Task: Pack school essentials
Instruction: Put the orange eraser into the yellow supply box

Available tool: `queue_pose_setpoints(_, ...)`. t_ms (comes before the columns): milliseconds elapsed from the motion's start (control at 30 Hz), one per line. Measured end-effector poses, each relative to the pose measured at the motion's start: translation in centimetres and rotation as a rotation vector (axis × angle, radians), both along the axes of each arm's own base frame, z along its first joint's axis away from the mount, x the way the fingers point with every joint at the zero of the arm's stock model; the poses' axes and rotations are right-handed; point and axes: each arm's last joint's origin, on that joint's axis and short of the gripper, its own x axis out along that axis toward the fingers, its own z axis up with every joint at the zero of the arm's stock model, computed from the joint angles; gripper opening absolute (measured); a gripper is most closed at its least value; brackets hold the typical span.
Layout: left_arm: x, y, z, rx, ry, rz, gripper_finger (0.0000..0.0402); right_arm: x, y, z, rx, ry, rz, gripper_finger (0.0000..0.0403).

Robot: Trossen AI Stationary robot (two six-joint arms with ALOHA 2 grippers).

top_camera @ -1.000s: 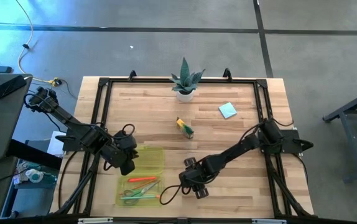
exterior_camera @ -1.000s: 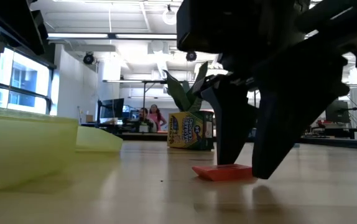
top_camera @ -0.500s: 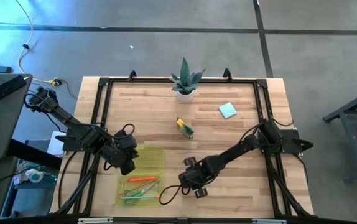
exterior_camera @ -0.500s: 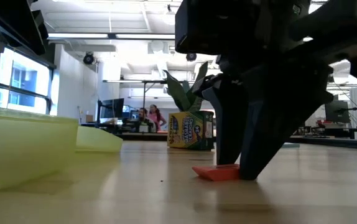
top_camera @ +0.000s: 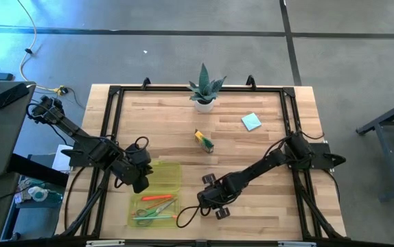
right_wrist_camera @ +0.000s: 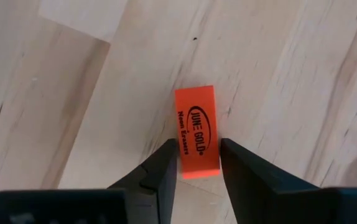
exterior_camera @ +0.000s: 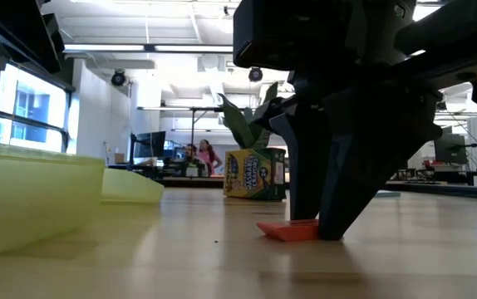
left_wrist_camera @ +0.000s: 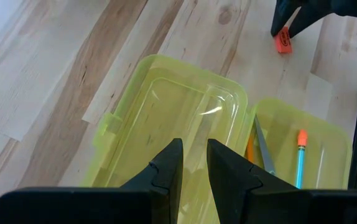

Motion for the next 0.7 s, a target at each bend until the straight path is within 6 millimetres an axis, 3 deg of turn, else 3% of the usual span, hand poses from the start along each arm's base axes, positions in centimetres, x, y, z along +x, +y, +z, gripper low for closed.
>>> queue_pose_setpoints(367,0.0,0.0,0.0,-0.007,0.004,-0.004,0.0062,0.0,0.0,0.0,0.003,0.001,0.001,0.0066)
queue_pose_setpoints(700,0.0,0.0,0.0,-0.008,0.005,-0.007,0.0062,-0.1,0.0,1.3,0.033,-0.023,0.006,0.0069)
